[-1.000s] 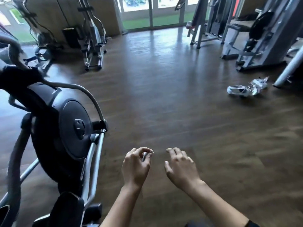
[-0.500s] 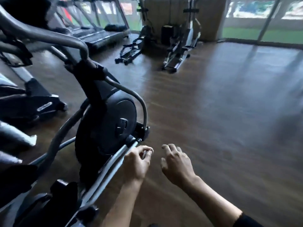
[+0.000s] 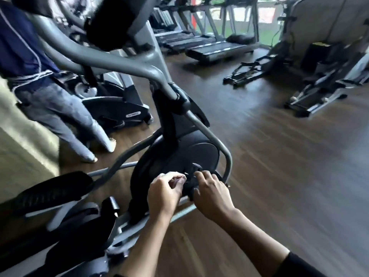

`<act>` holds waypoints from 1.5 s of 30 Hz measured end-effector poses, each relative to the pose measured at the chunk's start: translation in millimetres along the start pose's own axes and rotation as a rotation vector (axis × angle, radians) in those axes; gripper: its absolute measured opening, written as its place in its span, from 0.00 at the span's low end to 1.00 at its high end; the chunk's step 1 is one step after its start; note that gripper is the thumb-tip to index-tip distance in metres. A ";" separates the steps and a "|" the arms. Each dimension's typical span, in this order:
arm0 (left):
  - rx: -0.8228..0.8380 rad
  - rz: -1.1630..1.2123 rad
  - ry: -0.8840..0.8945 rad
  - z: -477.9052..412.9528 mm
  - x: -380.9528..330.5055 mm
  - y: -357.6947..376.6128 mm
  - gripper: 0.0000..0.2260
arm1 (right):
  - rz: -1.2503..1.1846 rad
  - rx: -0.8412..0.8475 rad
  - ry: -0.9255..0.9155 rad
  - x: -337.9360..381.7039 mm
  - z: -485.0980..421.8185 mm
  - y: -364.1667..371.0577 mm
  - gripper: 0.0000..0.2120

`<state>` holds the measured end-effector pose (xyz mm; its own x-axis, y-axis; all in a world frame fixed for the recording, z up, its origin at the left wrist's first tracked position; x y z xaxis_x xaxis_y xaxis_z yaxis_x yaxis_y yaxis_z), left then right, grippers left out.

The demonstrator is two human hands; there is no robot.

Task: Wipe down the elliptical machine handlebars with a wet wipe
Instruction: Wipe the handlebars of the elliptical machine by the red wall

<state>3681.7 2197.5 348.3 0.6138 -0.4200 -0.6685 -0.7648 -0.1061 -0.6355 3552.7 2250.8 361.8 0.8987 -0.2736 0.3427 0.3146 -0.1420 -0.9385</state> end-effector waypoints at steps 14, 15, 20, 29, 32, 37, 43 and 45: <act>-0.722 -0.120 -0.120 -109.5 -60.1 -36.4 0.02 | -0.325 -0.215 -0.579 39.1 -177.3 -96.7 0.23; -0.772 -0.141 -0.112 -116.5 -64.1 -45.1 0.03 | -0.356 -0.229 -0.626 49.9 -186.1 -106.4 0.24; -0.966 -0.224 -0.039 -153.3 -75.5 -101.8 0.03 | -0.526 -0.304 -0.814 114.3 -216.5 -154.0 0.24; -1.227 -0.370 0.249 -243.2 -97.9 -212.9 0.05 | -0.807 -0.346 -0.991 238.0 -254.0 -215.3 0.21; -1.286 -0.404 0.385 -269.2 -110.6 -237.8 0.06 | -0.937 -0.347 -1.027 262.9 -266.3 -233.7 0.22; -1.330 -0.492 0.582 -305.0 -138.0 -264.5 0.05 | -1.250 -0.289 -1.089 290.3 -282.6 -261.4 0.24; -1.372 -0.557 0.728 -332.1 -167.6 -279.9 0.05 | -1.592 -0.222 -1.192 316.3 -299.9 -298.7 0.26; -1.398 -0.601 0.745 -340.4 -176.7 -284.4 0.05 | -1.677 -0.220 -1.209 322.2 -305.2 -310.3 0.25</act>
<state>3724.0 1995.1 778.7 0.9537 -0.2853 0.0954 -0.3003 -0.8827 0.3615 3651.4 1916.4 776.2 -0.4214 0.8197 0.3879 0.9053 0.3552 0.2328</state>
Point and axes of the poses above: each hand's wrist, its own z-axis away from the middle knuckle, its own y-axis out of the palm, x = y × z, the point moved 1 cm from there along -z, towards the middle knuckle, and after that the axes turned 8 degrees about y, right-handed, at the moved point
